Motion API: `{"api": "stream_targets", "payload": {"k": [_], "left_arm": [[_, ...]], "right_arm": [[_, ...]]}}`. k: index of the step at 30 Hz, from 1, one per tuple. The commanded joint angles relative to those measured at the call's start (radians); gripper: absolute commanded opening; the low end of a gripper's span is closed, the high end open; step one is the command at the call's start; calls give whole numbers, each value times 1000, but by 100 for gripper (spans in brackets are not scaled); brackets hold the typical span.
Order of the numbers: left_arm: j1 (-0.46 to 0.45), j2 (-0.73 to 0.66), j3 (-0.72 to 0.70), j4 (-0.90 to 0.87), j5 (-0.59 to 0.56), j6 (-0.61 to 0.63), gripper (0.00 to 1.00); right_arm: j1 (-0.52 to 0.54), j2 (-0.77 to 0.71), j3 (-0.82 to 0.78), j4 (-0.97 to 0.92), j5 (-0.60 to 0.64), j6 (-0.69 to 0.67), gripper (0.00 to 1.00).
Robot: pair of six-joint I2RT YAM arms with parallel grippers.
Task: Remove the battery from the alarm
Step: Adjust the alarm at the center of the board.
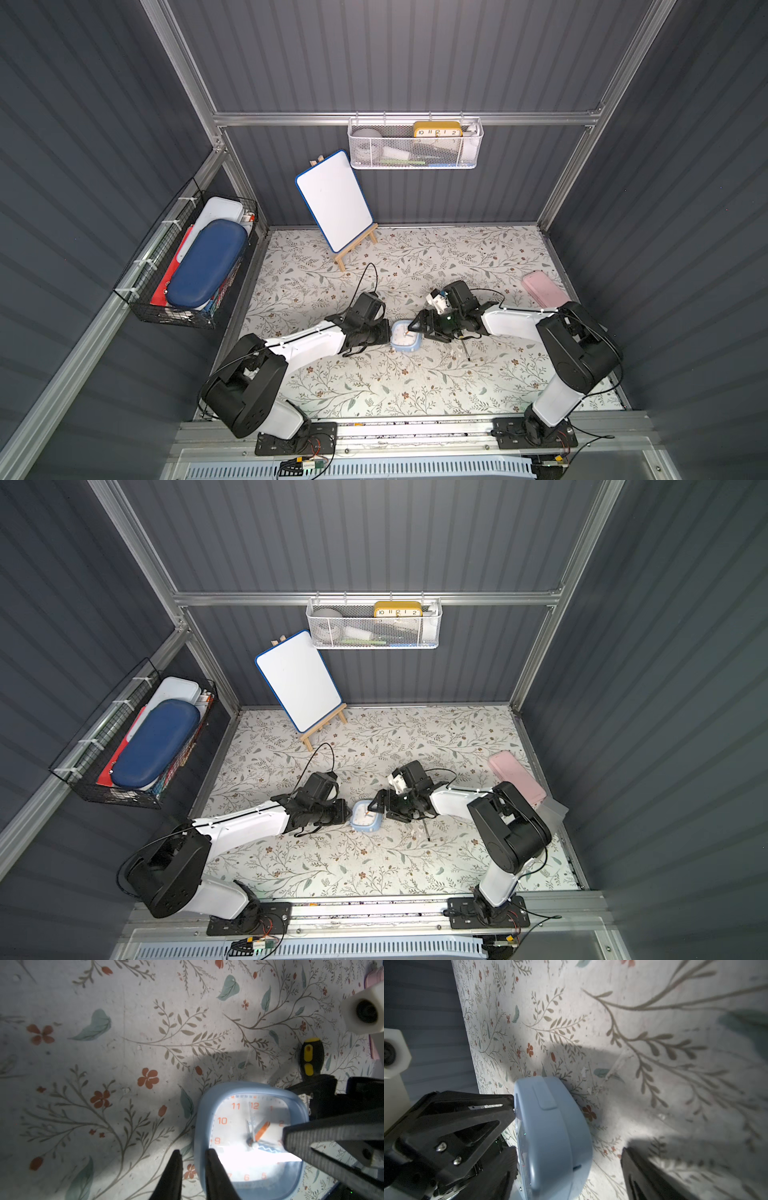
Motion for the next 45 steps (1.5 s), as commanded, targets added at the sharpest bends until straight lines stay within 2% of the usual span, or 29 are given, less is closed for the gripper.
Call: {"api": "stream_targets", "payload": {"k": [1, 6, 17, 19, 22, 26, 31, 35, 40, 45], "left_arm": [[-3, 18, -48, -19, 8, -18, 24], [-3, 22, -41, -19, 6, -21, 22], [-2, -8, -40, -21, -1, -30, 21], [-3, -16, -35, -28, -4, -38, 22], [-2, -38, -26, -50, -3, -59, 30], [-1, -92, -10, -91, -39, -65, 41], [0, -121, 27, -123, -79, -49, 44], [0, -146, 30, -117, -96, -54, 44], [5, -178, 39, -123, -144, -62, 43], [11, -232, 43, -131, -177, -68, 39]], "right_arm": [[3, 10, -15, 41, -35, -9, 84], [9, 23, -34, 86, -48, 33, 80], [52, 27, -54, 173, -65, 121, 48], [55, 20, -48, 169, -58, 126, 42], [62, -10, -25, 87, -8, 91, 39], [89, -86, 70, -201, 159, -42, 39], [142, -139, 232, -545, 457, -176, 39], [234, -88, 371, -798, 736, -256, 39], [374, 89, 498, -1051, 1140, -236, 38], [448, 168, 515, -1090, 1293, -175, 39]]}}
